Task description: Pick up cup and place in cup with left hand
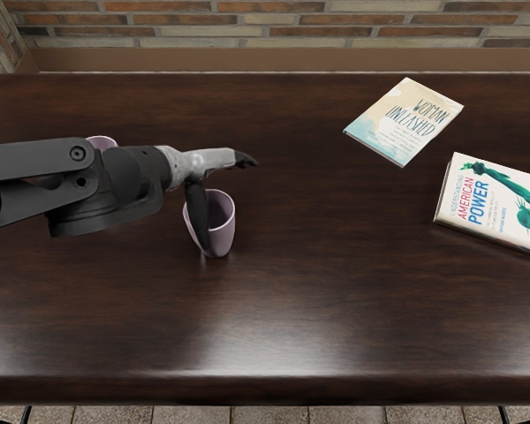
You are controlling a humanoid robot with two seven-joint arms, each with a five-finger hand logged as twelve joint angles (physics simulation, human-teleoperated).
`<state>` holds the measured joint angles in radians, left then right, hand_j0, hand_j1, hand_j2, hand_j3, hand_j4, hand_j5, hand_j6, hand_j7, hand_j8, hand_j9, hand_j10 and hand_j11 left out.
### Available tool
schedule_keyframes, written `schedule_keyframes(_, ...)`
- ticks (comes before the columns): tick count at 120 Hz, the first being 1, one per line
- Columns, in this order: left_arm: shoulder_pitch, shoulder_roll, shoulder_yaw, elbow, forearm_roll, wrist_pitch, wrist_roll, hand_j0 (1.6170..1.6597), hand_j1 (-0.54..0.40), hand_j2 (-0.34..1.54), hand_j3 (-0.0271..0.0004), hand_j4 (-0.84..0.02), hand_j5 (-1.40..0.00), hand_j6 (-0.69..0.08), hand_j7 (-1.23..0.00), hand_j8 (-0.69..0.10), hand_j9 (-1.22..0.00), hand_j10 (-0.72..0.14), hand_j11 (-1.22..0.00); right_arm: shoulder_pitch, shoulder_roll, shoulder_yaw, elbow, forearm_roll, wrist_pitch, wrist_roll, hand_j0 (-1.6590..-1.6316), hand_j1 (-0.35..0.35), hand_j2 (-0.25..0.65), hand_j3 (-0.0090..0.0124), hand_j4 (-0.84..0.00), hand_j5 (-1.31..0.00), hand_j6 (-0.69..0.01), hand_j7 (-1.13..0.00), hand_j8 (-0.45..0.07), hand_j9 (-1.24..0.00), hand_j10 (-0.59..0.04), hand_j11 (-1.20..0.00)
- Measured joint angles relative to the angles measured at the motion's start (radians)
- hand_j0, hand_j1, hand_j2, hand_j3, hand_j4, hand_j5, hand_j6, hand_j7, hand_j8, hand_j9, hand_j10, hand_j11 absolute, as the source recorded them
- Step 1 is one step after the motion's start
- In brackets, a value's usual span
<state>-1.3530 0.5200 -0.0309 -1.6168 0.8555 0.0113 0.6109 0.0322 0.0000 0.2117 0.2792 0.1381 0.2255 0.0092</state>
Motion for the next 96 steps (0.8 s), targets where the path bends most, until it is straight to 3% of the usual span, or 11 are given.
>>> schedule_keyframes(76,0.037,0.023,0.003,0.0,0.003,-0.006,0.0,1.658,-0.048,0.07,0.0,-0.335,-0.43,-0.336,-0.43,-0.336,-0.43,-0.335,-0.43,0.0,0.0,0.0,0.0,0.0,0.0,0.0,-1.6581,-0.349,0.0,0.0,0.0,0.0,0.0,0.0,0.0,0.0,0.0,0.0)
schedule_keyframes(90,0.04,0.023,0.003,0.0,0.004,-0.01,0.0,1.6577,-0.086,0.05,0.0,-0.37,-0.47,-0.371,-0.47,-0.348,-0.47,-0.366,-0.47,0.0,0.0,0.0,0.0,0.0,0.0,0.0,-1.6581,-0.349,0.0,0.0,0.0,0.0,0.0,0.0,0.0,0.0,0.0,0.0)
schedule_keyframes(96,0.052,0.023,0.001,0.0,0.009,-0.012,0.0,1.6573,-0.118,0.08,0.0,-0.41,-0.47,-0.381,-0.48,-0.298,-0.5,-0.392,-0.5,0.0,0.0,0.0,0.0,0.0,0.0,0.0,-1.6581,-0.349,0.0,0.0,0.0,0.0,0.001,0.0,0.0,0.0,0.0,0.0)
